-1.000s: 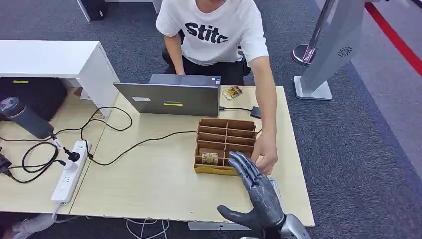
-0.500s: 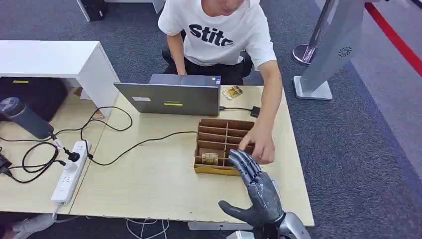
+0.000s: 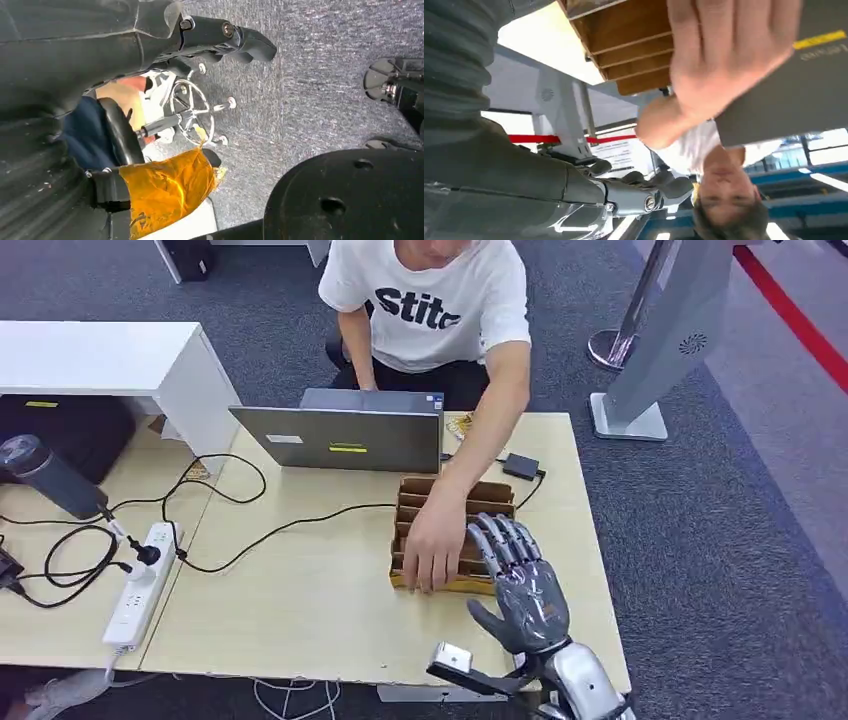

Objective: Pass the card to the sensor for recognition and then transmit it.

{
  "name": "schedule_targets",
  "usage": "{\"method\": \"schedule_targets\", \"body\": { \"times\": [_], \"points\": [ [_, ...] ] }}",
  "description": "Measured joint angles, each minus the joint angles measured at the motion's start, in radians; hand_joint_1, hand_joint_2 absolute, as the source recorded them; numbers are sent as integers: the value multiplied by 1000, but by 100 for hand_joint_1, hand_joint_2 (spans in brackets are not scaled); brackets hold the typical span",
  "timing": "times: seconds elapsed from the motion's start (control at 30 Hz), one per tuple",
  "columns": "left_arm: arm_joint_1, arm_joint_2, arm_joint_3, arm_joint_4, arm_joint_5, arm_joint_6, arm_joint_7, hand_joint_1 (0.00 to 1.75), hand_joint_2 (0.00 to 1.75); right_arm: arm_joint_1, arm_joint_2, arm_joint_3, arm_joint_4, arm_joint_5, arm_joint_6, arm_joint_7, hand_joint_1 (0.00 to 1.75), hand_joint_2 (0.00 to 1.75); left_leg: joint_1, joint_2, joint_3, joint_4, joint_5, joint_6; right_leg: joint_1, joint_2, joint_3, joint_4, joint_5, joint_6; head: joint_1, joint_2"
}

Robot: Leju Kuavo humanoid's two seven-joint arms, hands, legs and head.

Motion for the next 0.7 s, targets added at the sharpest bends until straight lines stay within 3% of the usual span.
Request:
{"method": "schedule_targets", "body": {
  "times": [0.47,0.7],
  "points": [
    [0,0,0,0,8,1,8,0,175,-14,0,-6,93,4,3,10,0,175,0,0,0,0,0,0,0,0,0,0,0,0,0,0],
    [0,0,0,0,8,2,9,0,175,-20,0,-25,118,84,22,86,0,175,0,0,0,0,0,0,0,0,0,0,0,0,0,0]
  ]
}}
